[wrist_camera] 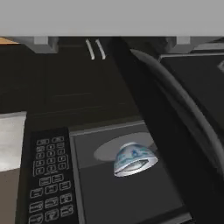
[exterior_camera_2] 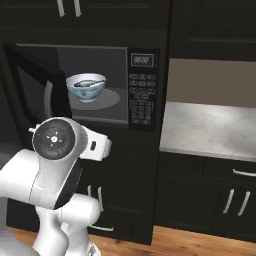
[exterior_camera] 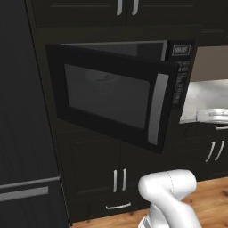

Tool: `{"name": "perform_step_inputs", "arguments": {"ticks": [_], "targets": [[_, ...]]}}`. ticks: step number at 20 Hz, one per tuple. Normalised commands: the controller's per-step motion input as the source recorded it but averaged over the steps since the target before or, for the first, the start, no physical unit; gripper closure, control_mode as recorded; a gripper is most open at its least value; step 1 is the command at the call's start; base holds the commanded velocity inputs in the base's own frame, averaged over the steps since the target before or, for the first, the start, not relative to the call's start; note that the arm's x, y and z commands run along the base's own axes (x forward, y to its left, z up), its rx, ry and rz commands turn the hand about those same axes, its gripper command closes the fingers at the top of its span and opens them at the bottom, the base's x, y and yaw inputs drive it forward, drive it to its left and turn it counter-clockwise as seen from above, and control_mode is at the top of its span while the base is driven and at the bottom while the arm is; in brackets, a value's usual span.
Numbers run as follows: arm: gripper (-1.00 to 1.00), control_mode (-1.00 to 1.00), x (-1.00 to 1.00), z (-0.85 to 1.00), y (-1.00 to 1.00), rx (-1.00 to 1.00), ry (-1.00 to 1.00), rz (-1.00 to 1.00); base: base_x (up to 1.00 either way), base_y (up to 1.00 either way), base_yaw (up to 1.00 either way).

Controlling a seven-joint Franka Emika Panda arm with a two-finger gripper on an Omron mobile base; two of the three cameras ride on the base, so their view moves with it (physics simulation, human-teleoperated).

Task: The microwave is finished heating the fish and sweet potato. Take the bowl containing the food and place it on the dining counter.

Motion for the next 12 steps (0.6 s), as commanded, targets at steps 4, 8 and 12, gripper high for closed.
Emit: {"name": "perform_step_inputs", "arguments": {"ticks": [4,8,12], "targets": [[-1.00,-1.00,0.68,-0.02,-0.79,0.50,0.21,0.09,0.00,0.00,0.00],[-1.00,-1.00,0.86,-0.30,-0.12,0.43,0.20,0.06,0.00,0.00,0.00],[-1.00,-1.00,0.95,-0.25,0.00,0.37,0.09,0.01,0.00,0.00,0.00]]}}
